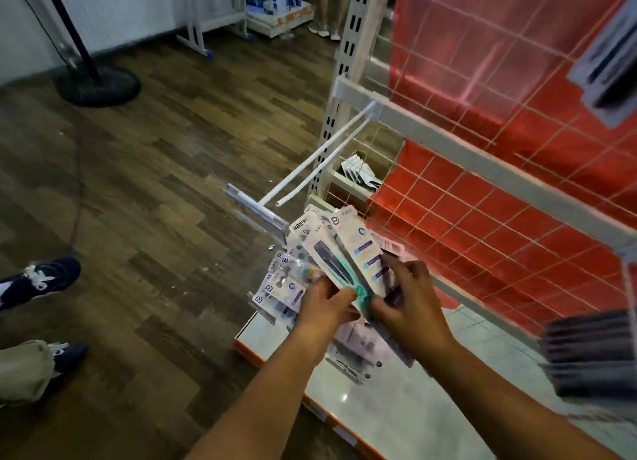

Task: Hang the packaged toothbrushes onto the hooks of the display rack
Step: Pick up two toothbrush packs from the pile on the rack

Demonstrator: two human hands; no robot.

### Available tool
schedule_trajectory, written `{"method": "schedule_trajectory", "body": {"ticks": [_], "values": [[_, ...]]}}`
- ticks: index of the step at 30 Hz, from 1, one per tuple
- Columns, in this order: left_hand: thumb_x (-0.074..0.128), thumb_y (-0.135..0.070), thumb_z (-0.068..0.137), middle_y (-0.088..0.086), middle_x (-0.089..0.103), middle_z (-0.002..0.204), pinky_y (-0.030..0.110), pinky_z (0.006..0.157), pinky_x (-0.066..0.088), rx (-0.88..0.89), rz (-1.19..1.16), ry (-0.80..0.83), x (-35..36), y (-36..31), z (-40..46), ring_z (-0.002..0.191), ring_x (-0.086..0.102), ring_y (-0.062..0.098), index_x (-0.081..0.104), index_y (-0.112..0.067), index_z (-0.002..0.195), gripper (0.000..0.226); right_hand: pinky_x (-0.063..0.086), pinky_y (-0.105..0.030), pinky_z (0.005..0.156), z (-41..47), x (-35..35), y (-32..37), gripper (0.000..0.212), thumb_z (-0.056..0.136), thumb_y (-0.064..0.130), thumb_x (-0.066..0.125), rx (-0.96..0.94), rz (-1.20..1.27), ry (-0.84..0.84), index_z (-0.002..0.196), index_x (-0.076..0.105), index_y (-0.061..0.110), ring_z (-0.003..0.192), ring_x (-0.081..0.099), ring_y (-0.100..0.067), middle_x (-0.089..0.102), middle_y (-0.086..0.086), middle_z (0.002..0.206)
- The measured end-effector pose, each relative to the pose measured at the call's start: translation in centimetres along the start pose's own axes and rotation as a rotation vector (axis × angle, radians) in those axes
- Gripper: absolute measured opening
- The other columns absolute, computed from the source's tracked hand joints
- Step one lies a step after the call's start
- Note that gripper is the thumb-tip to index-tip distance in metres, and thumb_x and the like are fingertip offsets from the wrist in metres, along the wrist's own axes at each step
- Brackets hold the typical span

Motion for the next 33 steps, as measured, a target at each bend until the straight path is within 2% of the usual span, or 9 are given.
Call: {"method": "schedule_trajectory", "body": {"ticks": [9,13,17,21,25,27,29,31,33], "values": [[0.043,0.013,0.084,0.005,0.073,0.071,0.034,0.069,0.054,0.007,-0.186,0.094,3.0,-3.8,-5.8,0.07,0.068,0.021,0.065,-0.012,0.08,0.033,0.04,0.004,0.066,-6.1,-2.6,2.3,0.06,0.085,0.016,0.063,-0.026,0.239,-0.183,0.139,0.037,0.02,0.093,0.048,0.011,0.039,0.003,0.119],[0.048,0.009,0.084,0.009,0.072,0.071,0.041,0.078,0.053,0.031,-0.218,0.043,3.5,-5.5,-7.1,0.075,0.068,0.027,0.063,-0.009,0.084,0.023,0.044,-0.003,0.064,-6.9,-4.2,3.8,0.057,0.086,0.025,0.059,-0.039,0.257,-0.164,0.139,0.037,0.025,0.1,0.046,0.0,0.041,0.006,0.118],[0.064,-0.01,0.079,0.015,0.072,0.09,0.052,0.089,0.05,0.132,-0.121,0.01,3.7,-7.9,-8.8,0.094,0.065,0.037,0.069,-0.017,0.087,0.011,0.047,-0.009,0.061,-7.7,-6.3,5.4,0.043,0.09,0.01,0.053,-0.033,0.443,-0.146,0.123,0.048,0.037,0.092,0.054,-0.004,0.052,0.004,0.115],[0.064,-0.017,0.081,0.018,0.063,0.087,0.042,0.076,0.05,0.274,-0.056,0.03,4.2,-10.1,-10.7,0.084,0.061,0.032,0.059,-0.003,0.094,0.019,0.049,-0.016,0.061,-8.9,-8.4,7.6,0.036,0.094,0.003,0.041,-0.026,0.705,-0.076,0.103,0.059,0.033,0.081,0.063,-0.006,0.064,0.004,0.098],[0.055,-0.009,0.089,0.011,0.056,0.072,0.031,0.061,0.048,0.315,-0.069,-0.004,5.1,-12.7,-12.1,0.067,0.056,0.021,0.054,-0.013,0.091,0.005,0.056,-0.034,0.071,-9.4,-10.4,9.4,0.031,0.092,0.006,0.04,-0.043,0.765,-0.086,0.094,0.063,0.027,0.078,0.063,-0.018,0.067,-0.009,0.091],[0.055,-0.012,0.09,0.005,0.05,0.061,0.026,0.05,0.047,0.3,-0.107,-0.041,5.0,-13.6,-12.0,0.052,0.052,0.014,0.056,-0.01,0.101,0.011,0.053,-0.044,0.075,-9.4,-11.0,9.9,0.025,0.09,0.012,0.043,-0.022,0.834,-0.102,0.091,0.064,0.024,0.072,0.064,-0.02,0.069,-0.01,0.081],[0.063,-0.035,0.084,0.002,0.047,0.066,0.026,0.051,0.044,0.298,-0.04,-0.022,4.8,-14.3,-12.2,0.055,0.048,0.014,0.058,-0.009,0.107,0.035,0.052,-0.035,0.065,-9.5,-11.5,10.1,0.023,0.094,0.013,0.042,-0.011,0.846,-0.126,0.09,0.062,0.023,0.059,0.064,-0.01,0.069,0.002,0.065],[0.066,-0.069,0.065,0.004,0.052,0.075,0.029,0.059,0.045,0.313,0.081,0.012,4.7,-15.0,-12.9,0.064,0.052,0.017,0.057,-0.01,0.119,0.081,0.052,-0.027,0.056,-9.9,-11.9,10.5,0.013,0.094,0.014,0.049,-0.036,0.883,-0.13,0.094,0.061,0.018,0.053,0.063,-0.008,0.068,0.002,0.062],[0.051,-0.083,0.055,0.024,0.061,0.108,0.047,0.086,0.047,0.373,0.168,0.019,4.6,-15.8,-14.0,0.099,0.06,0.037,0.054,-0.007,0.123,0.102,0.052,-0.025,0.054,-10.4,-12.4,10.9,0.012,0.085,0.013,0.062,-0.068,0.919,-0.129,0.096,0.062,0.013,0.056,0.064,-0.011,0.069,-0.001,0.067]]}}
Point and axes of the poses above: each hand's wrist, its own z-axis towards the middle knuckle, its own x-axis out of the palm, y = z × x, the point moved 3 cm from there along z, towards the middle knuckle
